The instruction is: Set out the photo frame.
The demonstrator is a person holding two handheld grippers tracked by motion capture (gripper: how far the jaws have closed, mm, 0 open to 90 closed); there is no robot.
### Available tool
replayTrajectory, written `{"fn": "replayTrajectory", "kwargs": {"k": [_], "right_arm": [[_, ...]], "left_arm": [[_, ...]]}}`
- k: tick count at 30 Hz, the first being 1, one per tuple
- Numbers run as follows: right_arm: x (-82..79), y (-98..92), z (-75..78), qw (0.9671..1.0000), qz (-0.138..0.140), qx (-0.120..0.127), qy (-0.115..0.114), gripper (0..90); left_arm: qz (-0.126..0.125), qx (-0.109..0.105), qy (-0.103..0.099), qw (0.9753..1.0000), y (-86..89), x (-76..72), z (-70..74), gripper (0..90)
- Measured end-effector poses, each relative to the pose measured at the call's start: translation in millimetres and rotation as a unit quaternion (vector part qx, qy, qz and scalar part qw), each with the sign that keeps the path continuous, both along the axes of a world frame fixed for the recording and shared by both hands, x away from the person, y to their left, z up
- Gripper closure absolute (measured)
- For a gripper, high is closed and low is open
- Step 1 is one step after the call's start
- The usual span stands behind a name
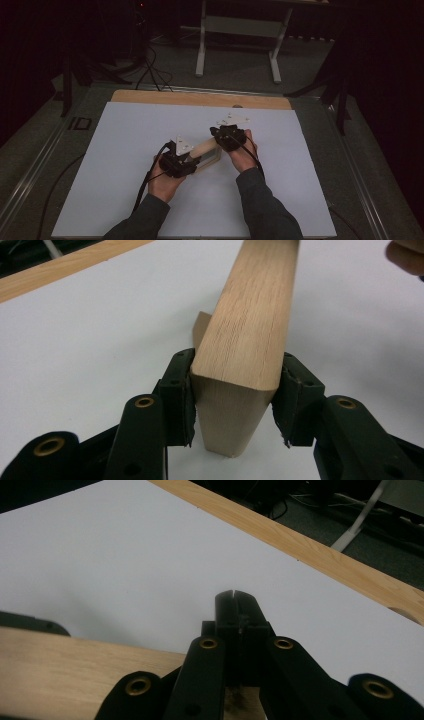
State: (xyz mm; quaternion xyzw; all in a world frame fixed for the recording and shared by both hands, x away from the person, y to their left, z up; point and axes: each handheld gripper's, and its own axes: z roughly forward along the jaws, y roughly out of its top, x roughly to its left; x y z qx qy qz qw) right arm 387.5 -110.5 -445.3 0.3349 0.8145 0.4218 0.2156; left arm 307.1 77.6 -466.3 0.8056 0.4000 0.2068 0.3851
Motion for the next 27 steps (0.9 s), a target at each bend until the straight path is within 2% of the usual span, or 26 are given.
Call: {"fn": "replayTrajectory", "kwargs": {"k": [11, 15, 24, 27], "right_arm": [[-5.0, -4.8, 0.9, 1.0000, 0.002, -0.005, 0.003, 89.8], [-7.8, -6.7, 1.2, 0.9999, 0.007, -0.008, 0.003, 89.8], [-12.8, -9.2, 1.7, 0.9999, 0.012, -0.010, 0.002, 89.5], [-13.5, -10.2, 1.9, 0.9999, 0.012, -0.006, 0.000, 86.6]], "left_arm": [[0.009, 0.002, 0.004, 1.0000, 4.6, 3.6, -0.2, 54.6], [0.006, -0.005, 0.014, 0.9999, 9.7, 7.1, 0.0, 53.6], [0.005, 0.000, 0.012, 0.9999, 11.1, 6.6, 0.5, 53.2], [0.006, -0.001, 0.011, 0.9999, 11.2, 6.1, 0.5, 53.2]]}}
